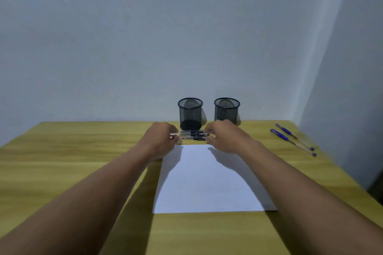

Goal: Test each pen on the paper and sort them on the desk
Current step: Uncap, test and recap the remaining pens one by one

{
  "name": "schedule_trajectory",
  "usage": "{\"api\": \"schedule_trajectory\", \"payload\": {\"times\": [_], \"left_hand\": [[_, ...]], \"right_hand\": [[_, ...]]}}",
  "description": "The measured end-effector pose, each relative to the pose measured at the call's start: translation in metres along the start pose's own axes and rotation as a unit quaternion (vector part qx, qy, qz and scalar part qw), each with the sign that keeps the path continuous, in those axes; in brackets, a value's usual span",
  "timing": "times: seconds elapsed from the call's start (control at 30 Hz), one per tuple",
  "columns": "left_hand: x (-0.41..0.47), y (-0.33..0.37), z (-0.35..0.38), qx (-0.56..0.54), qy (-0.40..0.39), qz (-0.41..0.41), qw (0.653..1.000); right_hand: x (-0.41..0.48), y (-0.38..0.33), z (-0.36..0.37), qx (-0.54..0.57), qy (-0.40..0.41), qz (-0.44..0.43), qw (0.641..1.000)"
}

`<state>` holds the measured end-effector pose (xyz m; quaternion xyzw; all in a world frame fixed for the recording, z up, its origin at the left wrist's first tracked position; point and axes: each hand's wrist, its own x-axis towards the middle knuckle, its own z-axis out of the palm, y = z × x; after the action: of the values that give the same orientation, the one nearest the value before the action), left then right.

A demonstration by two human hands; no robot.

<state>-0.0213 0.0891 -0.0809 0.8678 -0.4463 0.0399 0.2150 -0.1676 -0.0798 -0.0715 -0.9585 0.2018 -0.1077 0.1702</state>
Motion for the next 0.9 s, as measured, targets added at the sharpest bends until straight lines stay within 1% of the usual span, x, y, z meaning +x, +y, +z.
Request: {"api": "schedule_trajectory", "payload": {"times": [0.17,0.37,0.57,0.77,0.9], "left_hand": [[0.017,-0.016,0.016,-0.011,0.016,0.011,1.000],[0.021,-0.027,0.028,0.027,0.027,0.042,0.998],[0.021,-0.029,0.030,0.052,0.021,0.046,0.997],[0.015,-0.025,0.023,0.088,0.021,0.069,0.993],[0.018,-0.022,0.008,0.100,0.064,0.095,0.988]], "right_hand": [[0.026,-0.002,0.022,-0.031,-0.005,-0.009,0.999],[0.037,0.001,0.035,-0.090,0.006,-0.039,0.995],[0.034,-0.003,0.038,-0.114,0.026,-0.060,0.991],[0.028,-0.014,0.027,-0.105,0.012,-0.063,0.992],[0.023,-0.022,0.018,-0.091,0.039,-0.071,0.993]]}}
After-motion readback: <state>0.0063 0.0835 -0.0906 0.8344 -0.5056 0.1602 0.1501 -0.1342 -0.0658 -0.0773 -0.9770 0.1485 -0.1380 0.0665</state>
